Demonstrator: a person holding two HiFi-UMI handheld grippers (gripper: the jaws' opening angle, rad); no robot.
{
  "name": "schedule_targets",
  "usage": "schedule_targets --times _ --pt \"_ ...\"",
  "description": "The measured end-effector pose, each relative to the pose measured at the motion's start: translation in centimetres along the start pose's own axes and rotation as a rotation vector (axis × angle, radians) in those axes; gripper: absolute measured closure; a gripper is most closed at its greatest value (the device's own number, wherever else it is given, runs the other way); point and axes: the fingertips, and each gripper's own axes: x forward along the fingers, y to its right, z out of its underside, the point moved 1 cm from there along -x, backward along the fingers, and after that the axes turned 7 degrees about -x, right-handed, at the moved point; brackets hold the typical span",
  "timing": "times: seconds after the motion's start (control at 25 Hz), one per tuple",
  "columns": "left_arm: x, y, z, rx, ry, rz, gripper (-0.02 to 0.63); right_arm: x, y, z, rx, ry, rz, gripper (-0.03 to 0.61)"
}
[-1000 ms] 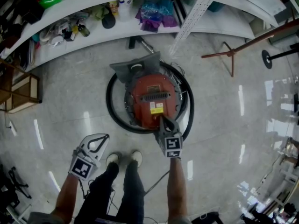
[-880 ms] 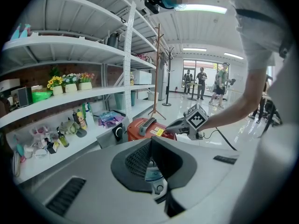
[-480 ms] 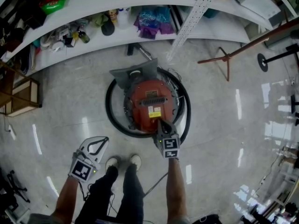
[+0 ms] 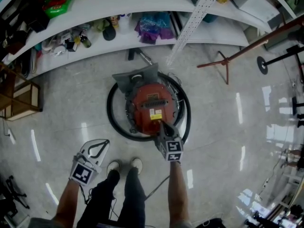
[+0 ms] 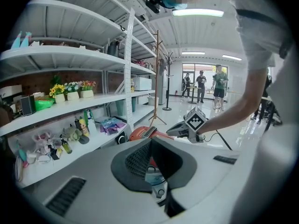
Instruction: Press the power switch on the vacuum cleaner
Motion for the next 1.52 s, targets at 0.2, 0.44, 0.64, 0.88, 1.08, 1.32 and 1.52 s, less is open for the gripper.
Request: schedule_targets --times 0.2,0.44,0.64,0.88,1.08,1.32,1.52 --pt "-0.6 0.7 -1.4 0.009 0.019 0.008 0.607 -2.1 -0.2 -2.0 0.010 0.025 0.012 0.568" --pt "-2.3 1.3 -4.3 0.022 0.055 0.026 0.607 -5.5 -1.0 -4.6 0.000 0.042 0.022 0.568" --pt "-3.8 1.8 -6.3 0.040 0.078 0.031 0.607 -8.4 -2.3 -8.7 -0.014 0.120 0.044 0.568" --pt "-5.6 2.6 -8.1 0.057 0.102 0.041 0.607 -11.2 -4.2 -10.8 -0.056 0.151 0.038 0.568" --pt "-7.3 3.3 -9.6 0.062 0.114 0.056 0.607 -13.6 -5.4 -13.0 -0.029 0.176 0.059 0.568" --pt "-9.3 4.1 -11.5 0.062 0.129 0.058 0.607 -16.6 -6.8 -15.0 -0.064 0.192 0.070 0.568" --pt "-11.5 4.5 -13.5 0.089 0.149 0.067 0.607 -19.7 -8.3 -17.6 -0.063 0.220 0.091 0.568"
